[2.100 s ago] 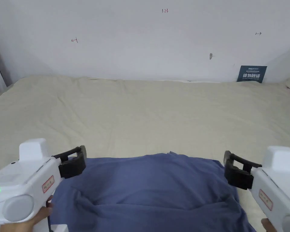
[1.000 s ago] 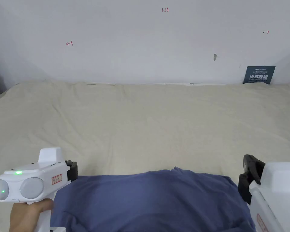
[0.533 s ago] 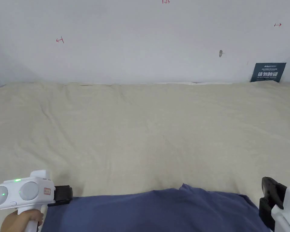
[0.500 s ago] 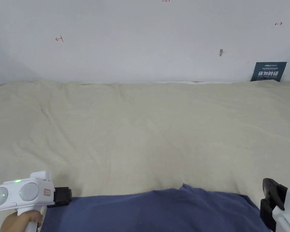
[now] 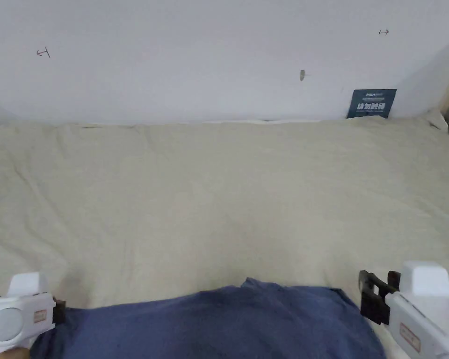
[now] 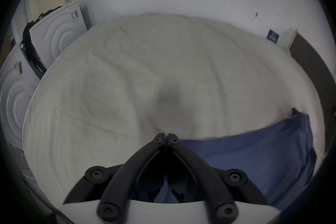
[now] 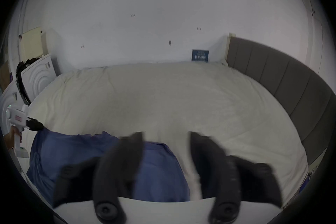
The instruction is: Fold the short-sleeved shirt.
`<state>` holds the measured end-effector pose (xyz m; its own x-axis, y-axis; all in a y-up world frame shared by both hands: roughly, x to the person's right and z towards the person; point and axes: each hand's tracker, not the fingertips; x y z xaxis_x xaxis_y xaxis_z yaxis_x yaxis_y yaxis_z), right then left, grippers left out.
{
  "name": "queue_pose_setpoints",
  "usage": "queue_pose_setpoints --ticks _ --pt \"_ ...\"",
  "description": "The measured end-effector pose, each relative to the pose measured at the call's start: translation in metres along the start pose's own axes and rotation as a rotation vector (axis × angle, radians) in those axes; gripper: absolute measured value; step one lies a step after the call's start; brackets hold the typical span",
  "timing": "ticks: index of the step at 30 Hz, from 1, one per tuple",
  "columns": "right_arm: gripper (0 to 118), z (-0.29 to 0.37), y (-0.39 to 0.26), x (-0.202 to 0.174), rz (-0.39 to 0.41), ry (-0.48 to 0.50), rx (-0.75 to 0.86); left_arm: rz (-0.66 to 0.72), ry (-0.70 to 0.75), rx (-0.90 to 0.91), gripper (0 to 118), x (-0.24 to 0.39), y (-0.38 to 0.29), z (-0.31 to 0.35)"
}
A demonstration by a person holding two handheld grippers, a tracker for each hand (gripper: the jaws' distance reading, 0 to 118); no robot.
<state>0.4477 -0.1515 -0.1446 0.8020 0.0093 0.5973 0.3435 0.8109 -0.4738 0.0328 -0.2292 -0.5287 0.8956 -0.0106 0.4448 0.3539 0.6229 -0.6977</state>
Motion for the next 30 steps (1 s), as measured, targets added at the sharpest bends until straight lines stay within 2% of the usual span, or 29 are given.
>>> queue_pose_setpoints --ticks 1,5,8,10,11,12,16,17,19,20,21,24,26,30 --pt "113 -0.011 0.003 0.004 0.000 0.003 -0.039 0.006 -0.029 0.010 2 0.000 0.001 0.011" --pt "115 -0.063 0.007 0.017 -0.047 0.029 -0.149 -0.001 -0.061 0.059 2 0.002 0.000 0.051" --pt "112 -0.112 0.006 0.017 -0.031 0.037 -0.266 0.002 -0.075 0.080 2 0.002 0.002 0.070" --pt "100 -0.137 0.002 0.014 -0.031 0.060 -0.317 0.005 -0.081 0.086 2 0.003 0.004 0.077" --pt "89 -0.148 -0.001 0.012 -0.018 0.062 -0.344 0.003 -0.082 0.091 2 0.003 0.003 0.079" --pt "83 -0.157 -0.004 0.009 -0.001 0.057 -0.368 0.000 -0.083 0.091 2 0.003 0.003 0.081" --pt "73 -0.179 -0.021 -0.007 0.048 0.048 -0.456 0.003 -0.078 0.085 2 0.000 0.002 0.082" --pt "66 -0.173 -0.024 -0.009 0.045 0.038 -0.417 0.008 -0.078 0.083 2 -0.001 0.002 0.082" --pt "22 -0.169 -0.023 -0.004 0.024 0.053 -0.393 0.017 -0.079 0.080 2 -0.004 -0.001 0.083" --pt "9 -0.168 -0.023 -0.003 0.022 0.073 -0.392 0.020 -0.078 0.077 2 -0.004 -0.002 0.083" --pt "7 -0.167 -0.022 -0.004 0.035 0.102 -0.394 0.023 -0.074 0.076 2 -0.008 -0.002 0.080" --pt "7 -0.150 -0.019 -0.010 0.079 0.075 -0.356 0.052 -0.067 0.084 2 -0.012 -0.006 0.083" --pt "7 -0.130 -0.012 -0.009 0.080 0.060 -0.296 0.062 -0.064 0.092 2 -0.012 -0.009 0.088" --pt "7 -0.071 0.007 -0.005 0.110 0.115 -0.183 0.075 -0.049 0.117 2 -0.019 -0.015 0.103"
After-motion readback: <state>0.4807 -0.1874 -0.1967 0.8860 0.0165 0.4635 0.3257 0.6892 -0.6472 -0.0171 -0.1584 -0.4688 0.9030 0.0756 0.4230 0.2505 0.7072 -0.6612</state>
